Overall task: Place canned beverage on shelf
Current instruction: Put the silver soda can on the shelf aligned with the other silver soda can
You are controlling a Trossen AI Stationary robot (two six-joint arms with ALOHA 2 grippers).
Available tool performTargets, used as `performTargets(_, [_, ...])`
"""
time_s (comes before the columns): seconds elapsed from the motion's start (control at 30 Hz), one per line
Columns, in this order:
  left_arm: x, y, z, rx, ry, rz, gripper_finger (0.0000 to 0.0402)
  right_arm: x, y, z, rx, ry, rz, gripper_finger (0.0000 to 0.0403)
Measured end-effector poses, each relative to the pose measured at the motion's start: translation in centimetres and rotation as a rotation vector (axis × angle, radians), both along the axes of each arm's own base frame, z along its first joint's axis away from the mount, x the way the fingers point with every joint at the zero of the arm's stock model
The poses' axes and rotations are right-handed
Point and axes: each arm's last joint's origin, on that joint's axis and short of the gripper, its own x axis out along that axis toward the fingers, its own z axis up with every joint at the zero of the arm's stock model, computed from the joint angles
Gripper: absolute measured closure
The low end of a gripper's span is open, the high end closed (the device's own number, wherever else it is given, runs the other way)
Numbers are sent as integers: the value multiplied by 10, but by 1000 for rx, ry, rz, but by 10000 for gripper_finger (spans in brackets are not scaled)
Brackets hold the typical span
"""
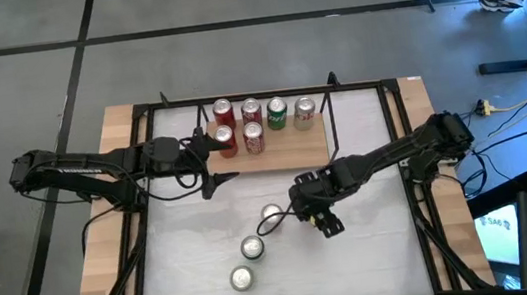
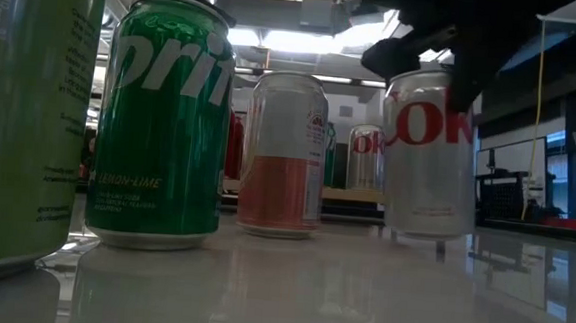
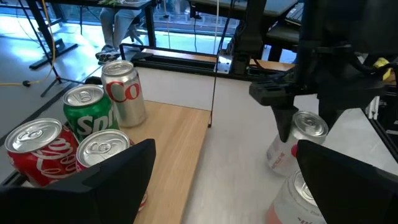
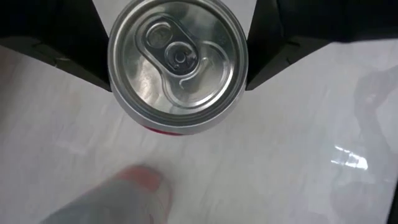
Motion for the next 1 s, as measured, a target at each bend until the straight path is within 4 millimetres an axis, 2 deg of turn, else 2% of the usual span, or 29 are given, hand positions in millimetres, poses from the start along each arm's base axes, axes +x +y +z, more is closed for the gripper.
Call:
performTargets(0.33, [0, 0, 0, 0, 0, 0, 23, 8, -14, 2, -10, -72, 94, 98])
performTargets(0.73, [0, 0, 0, 0, -1, 0, 23, 11, -10, -5, -5, -81, 227, 96])
performTargets(1.0, [0, 0, 0, -3, -1, 1, 23, 12, -11, -8, -12, -67, 230, 95])
